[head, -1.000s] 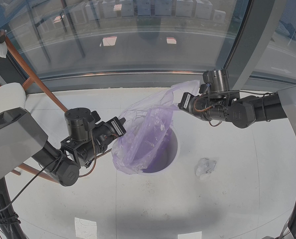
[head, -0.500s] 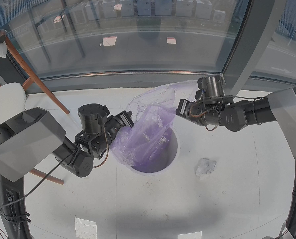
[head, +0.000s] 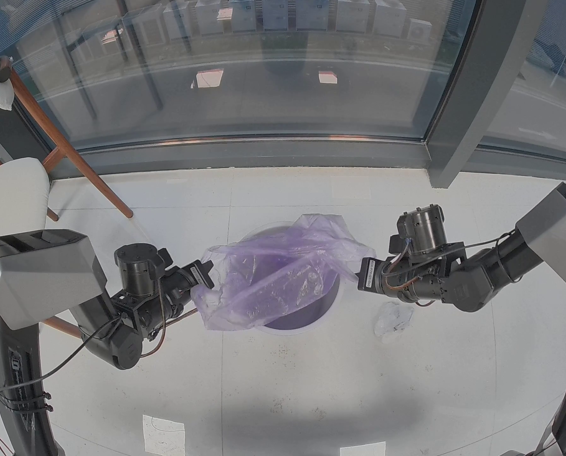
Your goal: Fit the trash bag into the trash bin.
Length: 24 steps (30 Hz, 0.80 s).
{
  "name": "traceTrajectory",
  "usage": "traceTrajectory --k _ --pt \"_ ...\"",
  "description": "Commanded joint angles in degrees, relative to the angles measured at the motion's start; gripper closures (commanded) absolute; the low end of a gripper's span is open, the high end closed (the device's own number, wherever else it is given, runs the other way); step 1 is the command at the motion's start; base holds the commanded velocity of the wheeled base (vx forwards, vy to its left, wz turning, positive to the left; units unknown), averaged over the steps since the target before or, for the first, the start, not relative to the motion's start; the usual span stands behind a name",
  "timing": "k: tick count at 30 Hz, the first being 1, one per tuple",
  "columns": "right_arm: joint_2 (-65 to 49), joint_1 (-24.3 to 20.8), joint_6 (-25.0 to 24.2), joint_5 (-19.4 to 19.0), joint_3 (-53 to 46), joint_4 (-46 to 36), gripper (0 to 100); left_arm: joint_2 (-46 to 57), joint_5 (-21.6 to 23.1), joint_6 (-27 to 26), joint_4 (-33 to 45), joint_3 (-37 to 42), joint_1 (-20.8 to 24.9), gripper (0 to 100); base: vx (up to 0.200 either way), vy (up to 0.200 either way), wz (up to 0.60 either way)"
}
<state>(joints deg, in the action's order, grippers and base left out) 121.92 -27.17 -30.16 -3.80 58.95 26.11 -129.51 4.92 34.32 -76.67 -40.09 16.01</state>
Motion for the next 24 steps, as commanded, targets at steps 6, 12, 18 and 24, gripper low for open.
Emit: traceTrajectory --k 6,12,18,24 --pt "-0.5 4.9 2.3 -0.6 -7.5 11.8 100 -2.8 0.7 -5.1 -9.6 1.0 -3.8 100 0.0 0.0 0.0" --pt "1.7 8.2 3.9 -0.4 -3.7 13.4 100 -4.7 -1.1 -5.3 -9.1 -7.7 -3.8 100 0.0 0.0 0.0" --pt "0.2 6.3 2.3 -1.5 -0.3 13.4 100 -4.4 -2.1 -5.3 -7.0 -10.2 -0.6 100 0.0 0.0 0.0" --pt "1.7 1.9 1.5 -2.1 6.1 13.3 100 -4.6 -2.4 -5.3 0.6 -19.8 2.9 100 0.0 0.0 0.0"
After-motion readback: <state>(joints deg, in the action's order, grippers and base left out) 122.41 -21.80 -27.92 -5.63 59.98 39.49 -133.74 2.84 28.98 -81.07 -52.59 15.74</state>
